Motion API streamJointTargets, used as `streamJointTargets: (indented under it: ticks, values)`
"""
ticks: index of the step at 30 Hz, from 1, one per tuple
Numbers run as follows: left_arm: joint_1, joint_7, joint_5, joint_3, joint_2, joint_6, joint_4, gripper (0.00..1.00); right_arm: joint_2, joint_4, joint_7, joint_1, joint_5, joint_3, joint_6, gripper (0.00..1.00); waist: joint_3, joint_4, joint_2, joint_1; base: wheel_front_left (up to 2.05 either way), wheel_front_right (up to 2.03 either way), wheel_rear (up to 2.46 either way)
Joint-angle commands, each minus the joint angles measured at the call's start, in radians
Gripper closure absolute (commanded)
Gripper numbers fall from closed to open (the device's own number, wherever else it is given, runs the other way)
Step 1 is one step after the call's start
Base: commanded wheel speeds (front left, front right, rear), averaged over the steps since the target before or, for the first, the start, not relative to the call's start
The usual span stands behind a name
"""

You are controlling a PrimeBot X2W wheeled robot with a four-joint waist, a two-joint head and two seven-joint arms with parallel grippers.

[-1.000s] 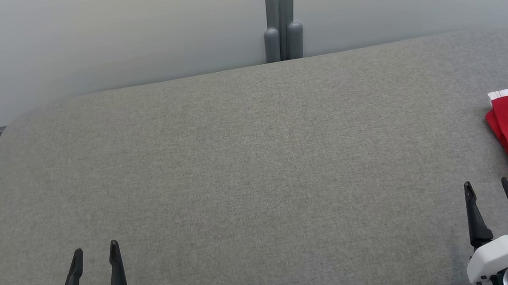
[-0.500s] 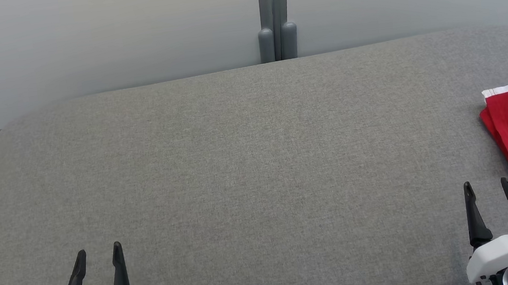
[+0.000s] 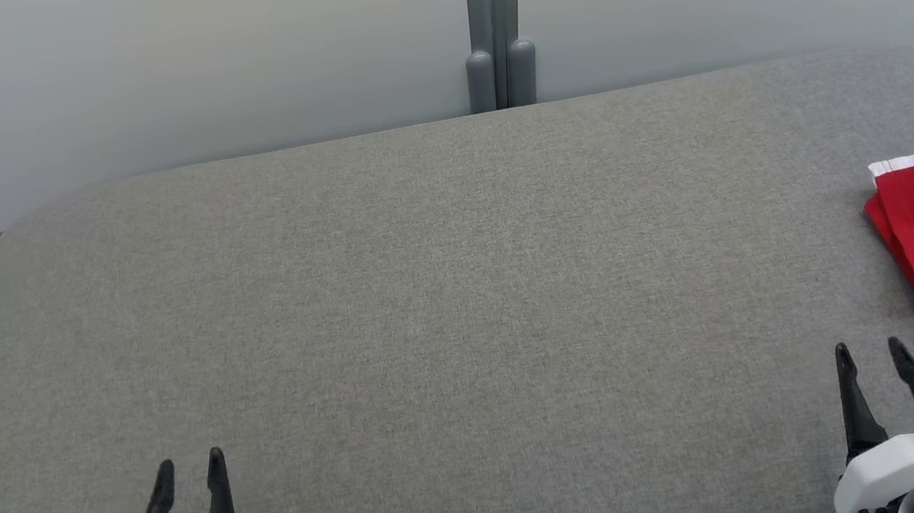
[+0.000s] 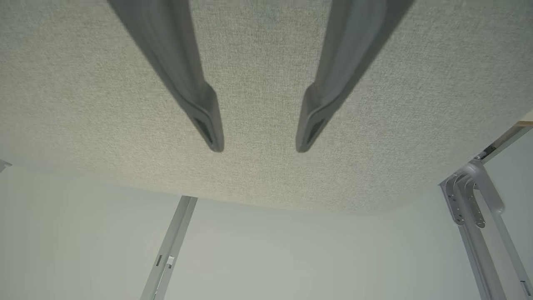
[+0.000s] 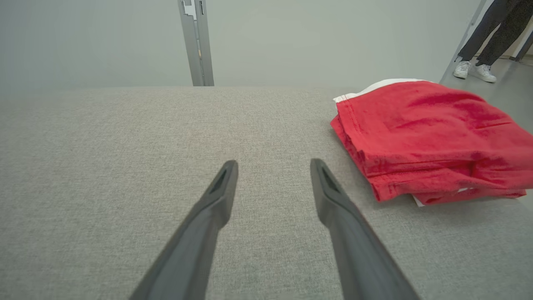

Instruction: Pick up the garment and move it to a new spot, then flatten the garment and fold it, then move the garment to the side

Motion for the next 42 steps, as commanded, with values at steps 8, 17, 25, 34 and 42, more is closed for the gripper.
streamJointTargets:
  ticks: [8,17,25,34,42]
  values:
    - [-0.008,0.025,-0.076,0.000,-0.014,0.000,0.026,1.00,0.007,0.039,0.039,-0.016,0.089,-0.009,0.000,1.00,0.000,0.000,0.0000,0.0000,0.00,0.00,0.00]
    - [-0.032,0.067,-0.229,0.015,-0.019,0.000,0.022,1.00,0.004,0.014,0.076,-0.020,0.288,0.014,0.000,1.00,0.001,0.000,0.0000,0.0000,0.00,0.00,0.00]
    - [-0.050,0.101,-0.351,0.027,-0.023,-0.001,0.018,1.00,0.002,-0.002,0.106,-0.026,0.445,0.030,0.000,1.00,0.001,0.000,0.0000,0.0000,0.00,0.00,0.00]
    - [-0.067,0.133,-0.463,0.038,-0.028,-0.001,0.014,1.00,0.000,-0.014,0.137,-0.035,0.588,0.041,0.000,1.00,0.001,0.001,0.0000,0.0000,0.00,0.00,0.00]
    - [-0.082,0.162,-0.564,0.048,-0.032,-0.001,0.011,1.00,-0.002,-0.024,0.167,-0.043,0.717,0.050,0.000,1.00,0.001,0.001,0.0000,0.0000,0.00,0.00,0.00]
